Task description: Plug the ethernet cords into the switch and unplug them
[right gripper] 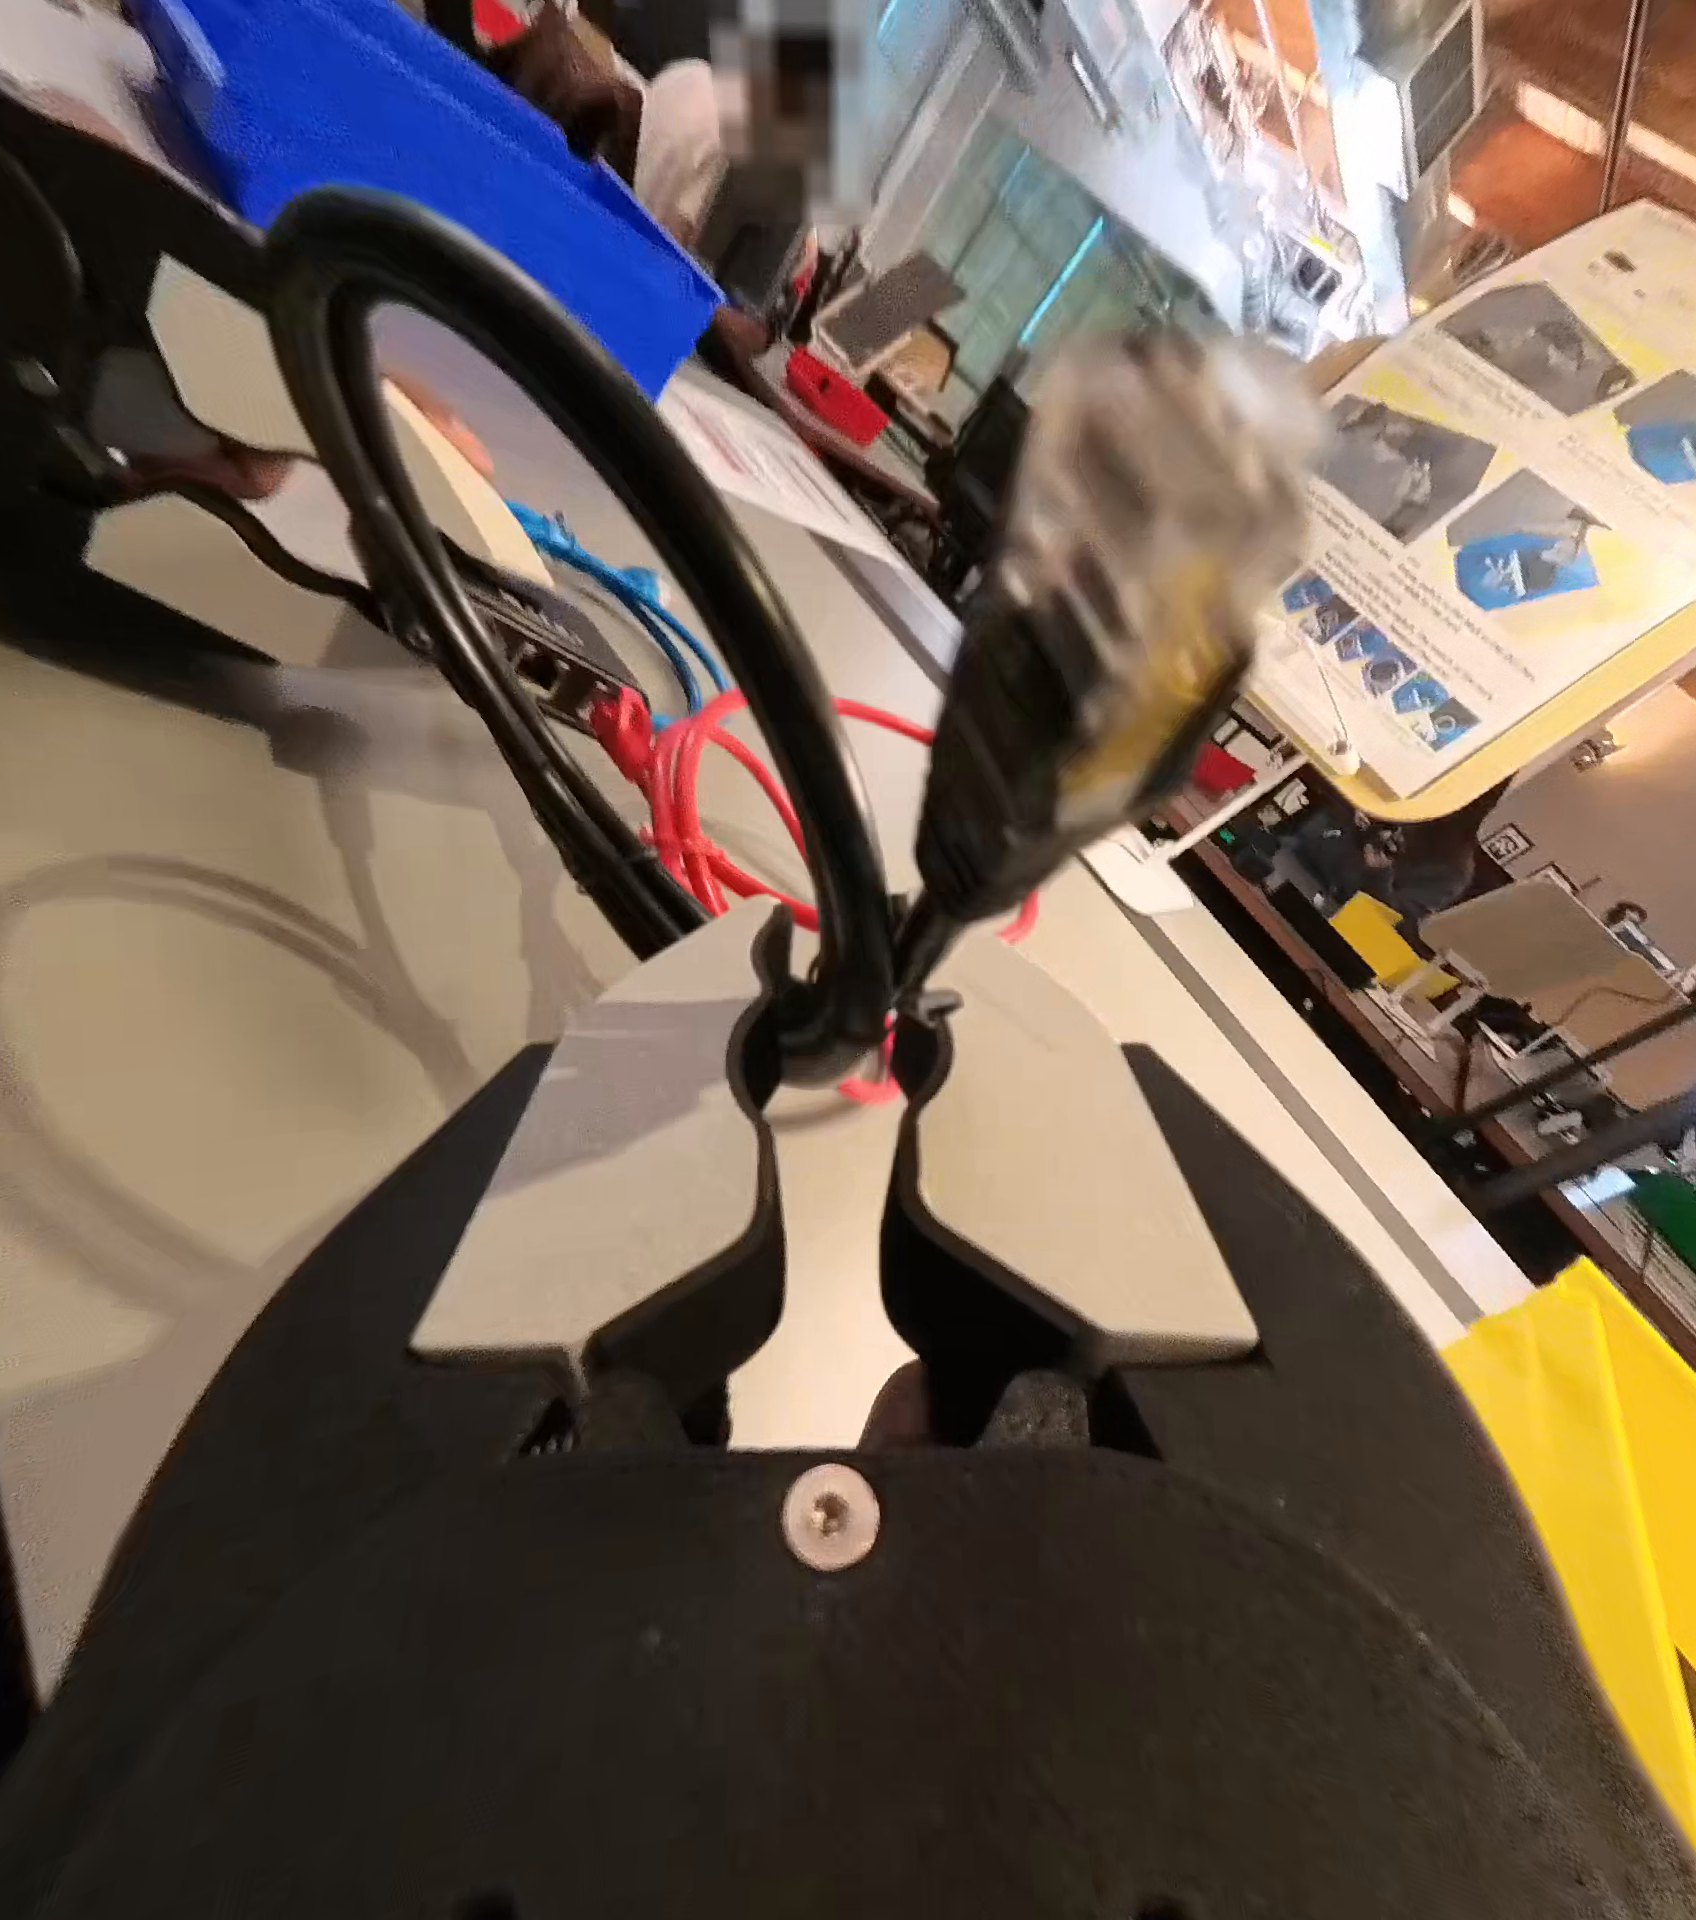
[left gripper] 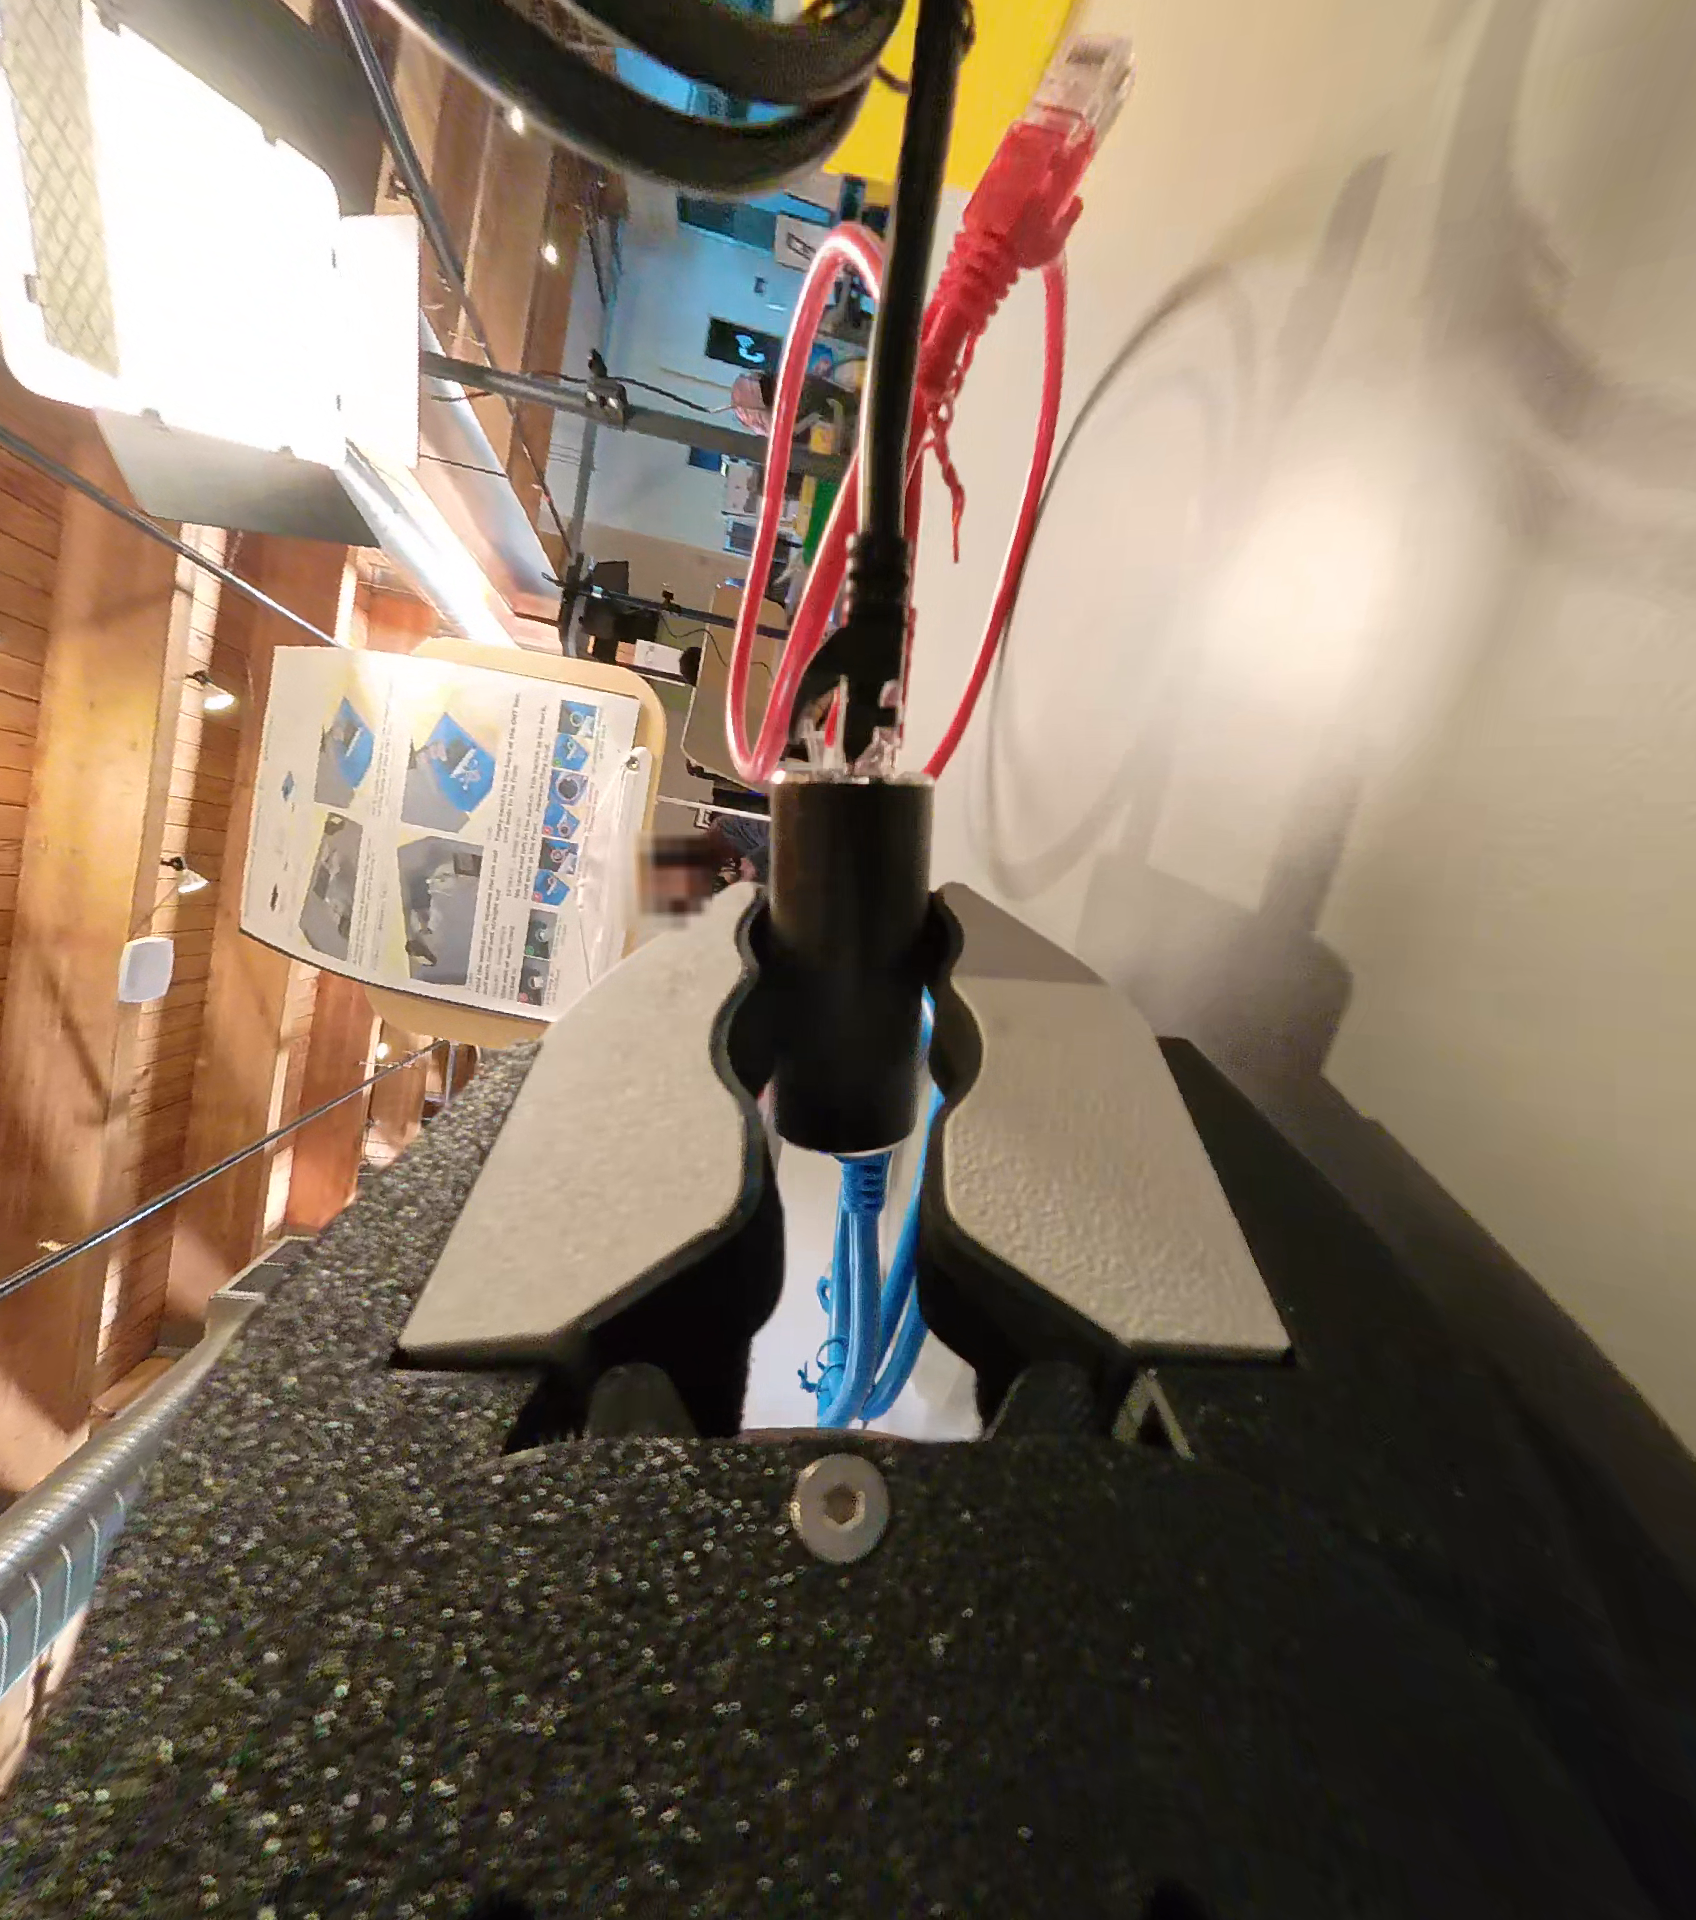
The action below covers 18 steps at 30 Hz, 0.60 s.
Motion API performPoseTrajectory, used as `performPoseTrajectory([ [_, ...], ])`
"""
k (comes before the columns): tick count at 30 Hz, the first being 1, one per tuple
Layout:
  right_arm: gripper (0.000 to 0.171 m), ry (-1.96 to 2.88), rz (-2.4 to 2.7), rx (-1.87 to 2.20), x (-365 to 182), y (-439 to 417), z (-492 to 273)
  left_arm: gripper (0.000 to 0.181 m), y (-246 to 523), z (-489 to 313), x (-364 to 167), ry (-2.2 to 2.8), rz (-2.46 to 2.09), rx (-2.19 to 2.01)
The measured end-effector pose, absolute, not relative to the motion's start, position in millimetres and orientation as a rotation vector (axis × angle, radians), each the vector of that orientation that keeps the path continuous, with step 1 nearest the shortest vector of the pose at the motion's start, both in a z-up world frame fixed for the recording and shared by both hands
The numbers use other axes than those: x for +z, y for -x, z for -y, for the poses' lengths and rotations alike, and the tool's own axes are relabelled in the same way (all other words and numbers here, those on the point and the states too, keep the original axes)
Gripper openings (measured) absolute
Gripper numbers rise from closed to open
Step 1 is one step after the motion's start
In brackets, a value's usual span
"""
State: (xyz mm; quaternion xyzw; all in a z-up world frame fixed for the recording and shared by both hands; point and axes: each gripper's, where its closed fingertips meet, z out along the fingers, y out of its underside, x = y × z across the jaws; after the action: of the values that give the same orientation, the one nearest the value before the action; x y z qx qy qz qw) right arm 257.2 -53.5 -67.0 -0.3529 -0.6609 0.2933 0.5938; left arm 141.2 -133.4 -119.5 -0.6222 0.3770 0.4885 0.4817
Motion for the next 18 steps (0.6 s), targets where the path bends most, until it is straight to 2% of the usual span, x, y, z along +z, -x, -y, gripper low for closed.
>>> performPoseTrajectory([
  [6, 0.040, 0.853, 1.587, 0.543, -68, -274, 41, 0.027, -138, 132, -123, 1.565, -0.907, 1.197],
  [14, 0.035, 0.876, 1.399, 0.516, -22, -323, 18, 0.027, -122, 135, -118, 1.610, -0.807, 1.209],
  [18, 0.033, 0.809, 1.340, 0.544, 4, -327, 34, 0.027, -127, 133, -123, 1.603, -0.870, 1.232],
])
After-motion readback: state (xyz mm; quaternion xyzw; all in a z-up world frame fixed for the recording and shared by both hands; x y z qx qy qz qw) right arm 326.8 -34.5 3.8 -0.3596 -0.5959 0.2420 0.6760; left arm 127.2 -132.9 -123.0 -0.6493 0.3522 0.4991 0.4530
